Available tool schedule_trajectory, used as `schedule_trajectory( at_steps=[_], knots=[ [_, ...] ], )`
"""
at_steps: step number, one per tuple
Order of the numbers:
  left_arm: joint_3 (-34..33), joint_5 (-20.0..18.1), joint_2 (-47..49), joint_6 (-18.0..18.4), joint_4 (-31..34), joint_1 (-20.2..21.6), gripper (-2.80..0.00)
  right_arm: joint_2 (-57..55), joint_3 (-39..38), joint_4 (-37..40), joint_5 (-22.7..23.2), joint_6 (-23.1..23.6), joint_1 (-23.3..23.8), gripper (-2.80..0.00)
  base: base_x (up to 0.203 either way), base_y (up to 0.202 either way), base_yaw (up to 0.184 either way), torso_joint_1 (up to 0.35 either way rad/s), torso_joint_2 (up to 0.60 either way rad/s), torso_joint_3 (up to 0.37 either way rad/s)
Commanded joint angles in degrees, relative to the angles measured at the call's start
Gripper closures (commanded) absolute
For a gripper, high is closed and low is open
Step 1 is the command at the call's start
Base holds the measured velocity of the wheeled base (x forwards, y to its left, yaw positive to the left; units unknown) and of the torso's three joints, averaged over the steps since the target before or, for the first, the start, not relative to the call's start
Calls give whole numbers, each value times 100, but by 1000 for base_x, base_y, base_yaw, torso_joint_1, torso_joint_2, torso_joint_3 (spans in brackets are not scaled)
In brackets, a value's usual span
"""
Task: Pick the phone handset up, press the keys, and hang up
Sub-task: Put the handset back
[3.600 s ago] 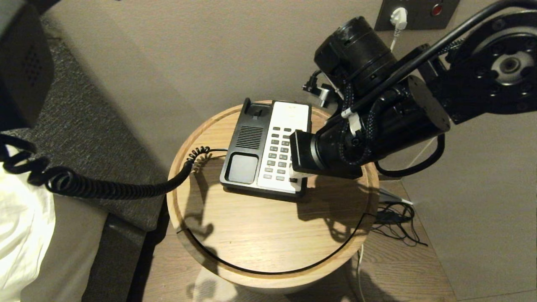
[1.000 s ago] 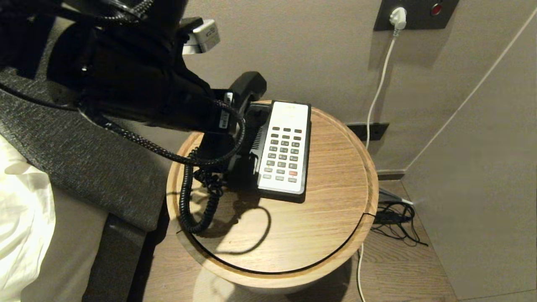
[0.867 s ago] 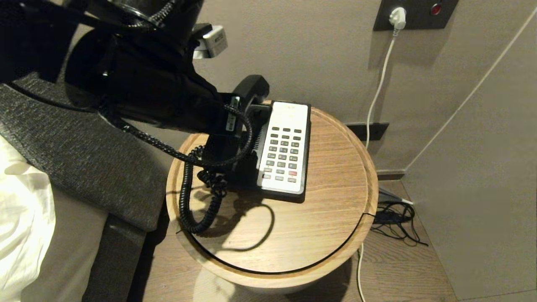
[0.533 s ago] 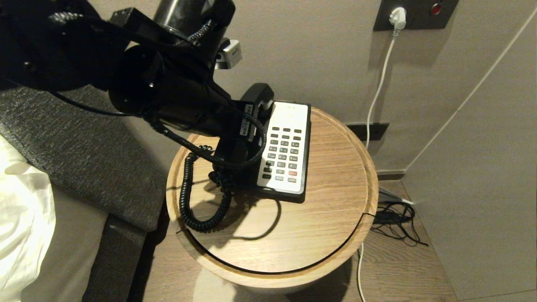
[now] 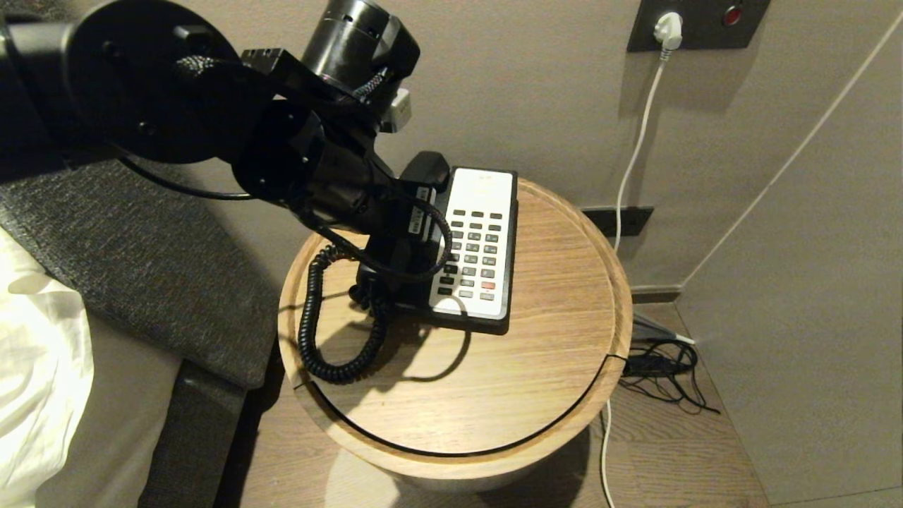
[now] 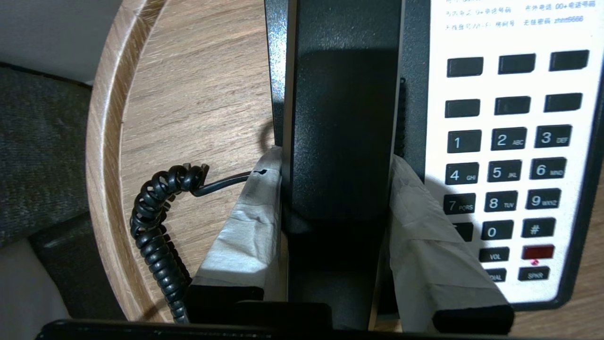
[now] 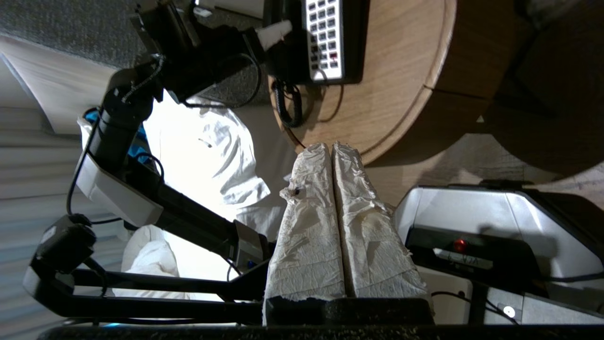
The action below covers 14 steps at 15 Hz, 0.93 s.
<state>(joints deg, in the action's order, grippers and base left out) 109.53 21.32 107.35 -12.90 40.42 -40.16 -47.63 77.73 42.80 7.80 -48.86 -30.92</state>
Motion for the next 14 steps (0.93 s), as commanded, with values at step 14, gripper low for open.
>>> schedule_trajectory(
  at_steps=[14],
  knots=[
    [77,-37,5,-78,-17,-168,0,81,-270,-85,11,0,-2,0,0,0,0,0,0,0]
  ],
)
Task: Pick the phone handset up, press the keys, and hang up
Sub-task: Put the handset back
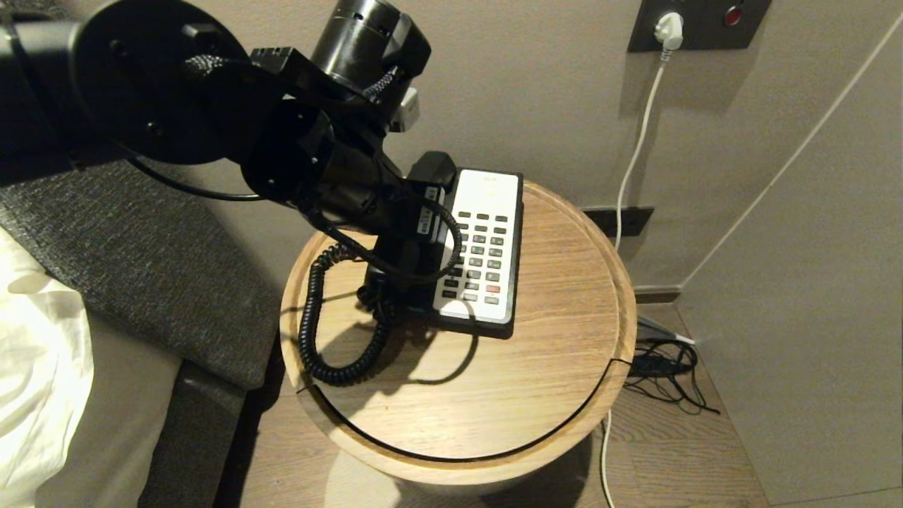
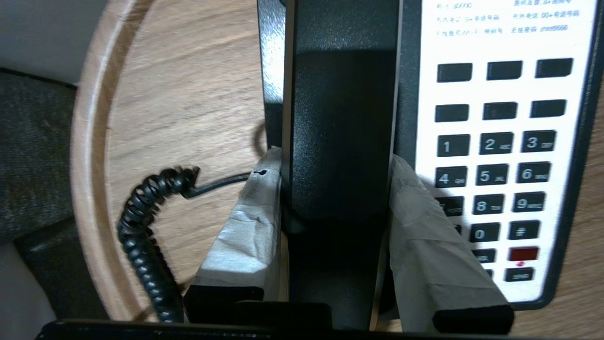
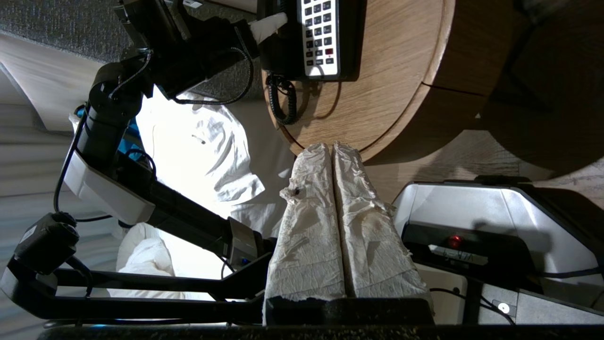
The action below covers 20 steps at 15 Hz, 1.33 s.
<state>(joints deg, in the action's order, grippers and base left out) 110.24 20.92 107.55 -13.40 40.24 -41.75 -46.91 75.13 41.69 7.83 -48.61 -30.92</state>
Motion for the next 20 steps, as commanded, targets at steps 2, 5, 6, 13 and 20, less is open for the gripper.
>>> schedule_trajectory(
  at_steps=[2,5,6,13,20],
  knots=[
    [6,0,-3,-52,40,-8,0,46,-51,23,8,-17,-2,0,0,0,0,0,0,0],
    [6,-9,21,-251,119,3,0,42,-80,14,8,-8,-2,0,0,0,0,0,0,0],
    [6,-32,21,-265,182,9,0,43,-97,14,8,-8,-7,0,0,0,0,0,0,0],
    [6,-178,103,-508,220,0,-280,50,-227,-82,11,-8,-3,0,0,0,0,0,0,0],
    [-13,-192,-424,-537,324,88,-280,47,-358,-210,149,7,-11,0,0,0,0,0,0,0]
  ],
)
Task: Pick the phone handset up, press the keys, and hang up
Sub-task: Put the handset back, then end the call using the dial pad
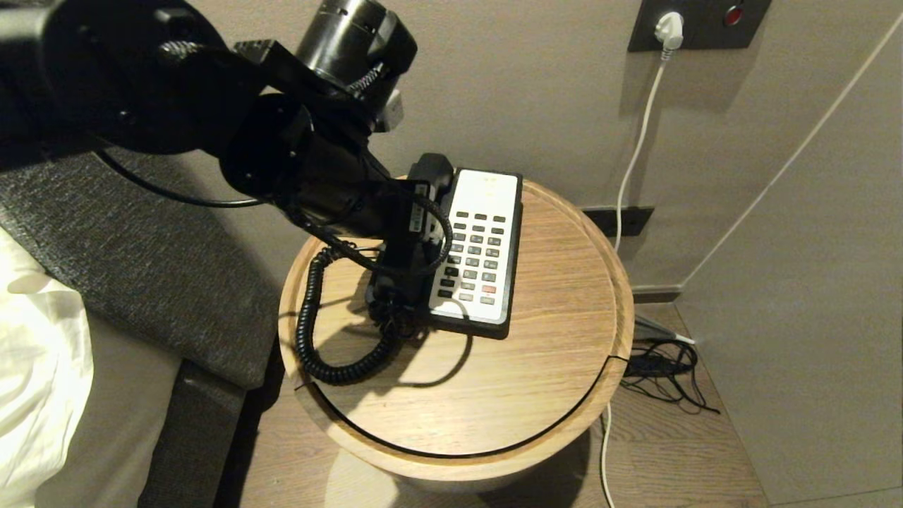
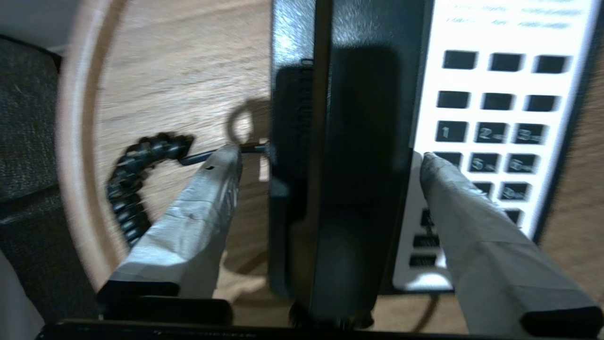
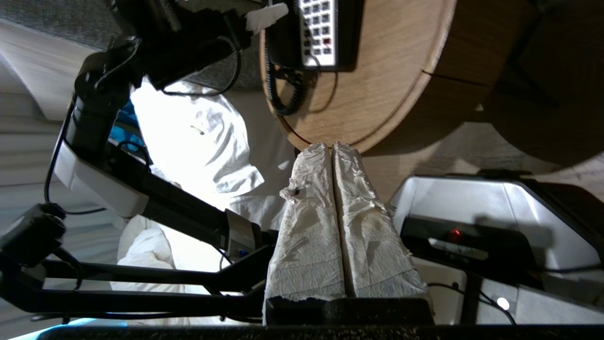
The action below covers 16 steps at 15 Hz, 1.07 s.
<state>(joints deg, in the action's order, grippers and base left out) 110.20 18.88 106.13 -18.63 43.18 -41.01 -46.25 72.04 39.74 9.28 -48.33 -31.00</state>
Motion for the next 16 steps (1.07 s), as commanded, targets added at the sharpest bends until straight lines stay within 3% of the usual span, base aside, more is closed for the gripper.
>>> schedule_trajectory(
  at_steps=[1,3,4,8,13,16],
  knots=[
    [-23,7,-455,-17,91,14,-280,-24,-104,-72,13,-10,-2,0,0,0,0,0,0,0],
    [-76,-4,-826,-85,292,10,-280,-20,-280,-109,13,44,-2,0,0,0,0,0,0,0],
    [-125,-21,-1028,-185,367,7,0,5,-422,-163,13,63,-2,0,0,0,0,0,0,0],
    [-385,-457,-2010,-446,597,-25,0,-82,-873,-540,168,115,-4,0,0,0,0,0,0,0],
    [-821,-586,-2885,-518,726,-9,0,-1840,972,235,230,174,-71,0,0,0,0,0,0,0],
    [-816,-588,-3061,-516,727,2,0,-3237,2269,816,165,586,-312,0,0,0,0,0,0,0]
  ],
)
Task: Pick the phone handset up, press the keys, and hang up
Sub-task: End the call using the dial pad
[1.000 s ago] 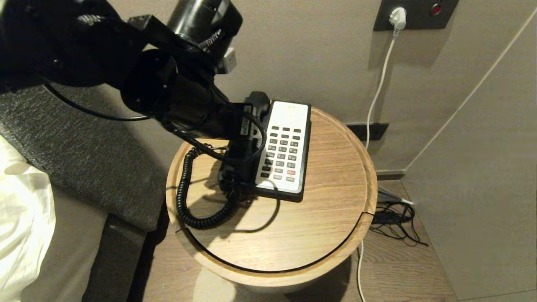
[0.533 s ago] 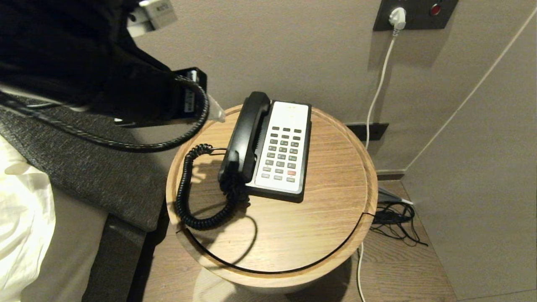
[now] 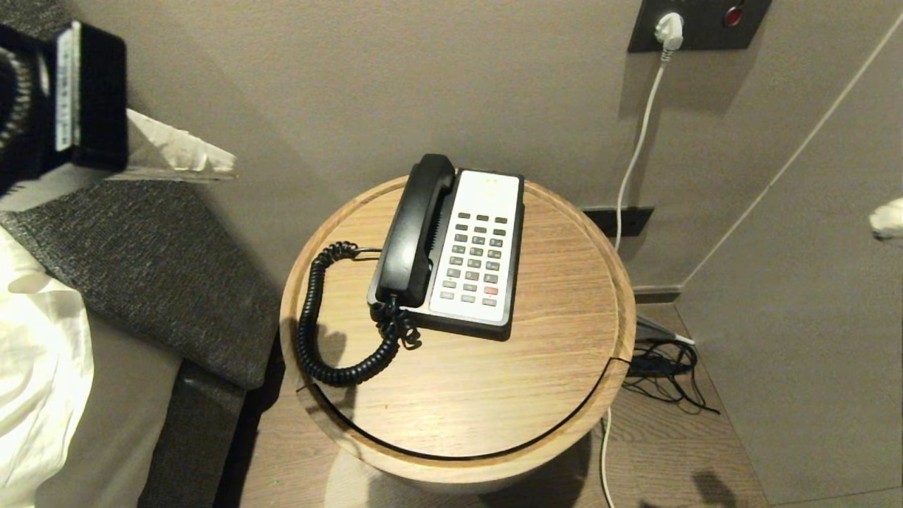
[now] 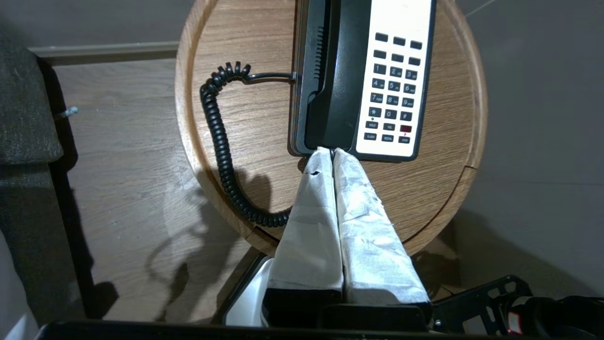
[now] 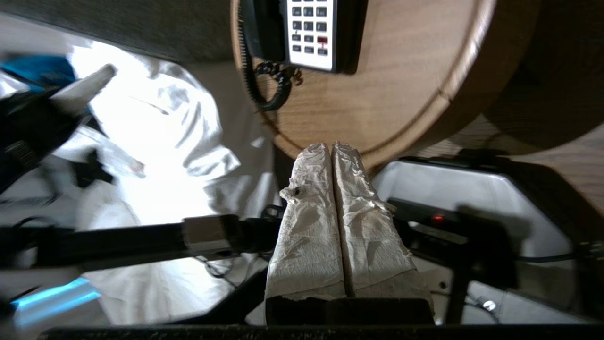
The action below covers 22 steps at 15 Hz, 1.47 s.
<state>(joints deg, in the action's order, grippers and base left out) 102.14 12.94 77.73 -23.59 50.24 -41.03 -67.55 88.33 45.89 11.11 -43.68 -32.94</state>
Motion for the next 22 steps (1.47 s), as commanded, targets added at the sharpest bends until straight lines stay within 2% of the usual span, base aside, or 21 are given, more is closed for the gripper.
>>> schedule_trajectory(
  at_steps=[1,4,6,7,10,22],
  knots=[
    [-2,7,-260,-20,21,21,0,-1576,1042,395,-99,317,-195,0,0,0,0,0,0,0],
    [75,-8,-405,-20,28,162,0,-2897,1992,786,-331,666,-472,0,0,0,0,0,0,0],
    [21,-208,-646,-39,52,269,0,-3325,2228,868,-409,803,-1009,0,0,0,0,0,0,0],
    [9,-396,-724,-99,61,409,0,-3513,2261,871,-428,817,-1107,0,0,0,0,0,0,0],
    [138,-560,-807,-312,65,700,0,-3808,2277,645,-433,796,-1145,0,0,0,0,0,0,0],
    [51,-705,-856,-401,56,913,0,-4235,2285,518,-416,808,-1180,0,0,0,0,0,0,0]
  ],
)
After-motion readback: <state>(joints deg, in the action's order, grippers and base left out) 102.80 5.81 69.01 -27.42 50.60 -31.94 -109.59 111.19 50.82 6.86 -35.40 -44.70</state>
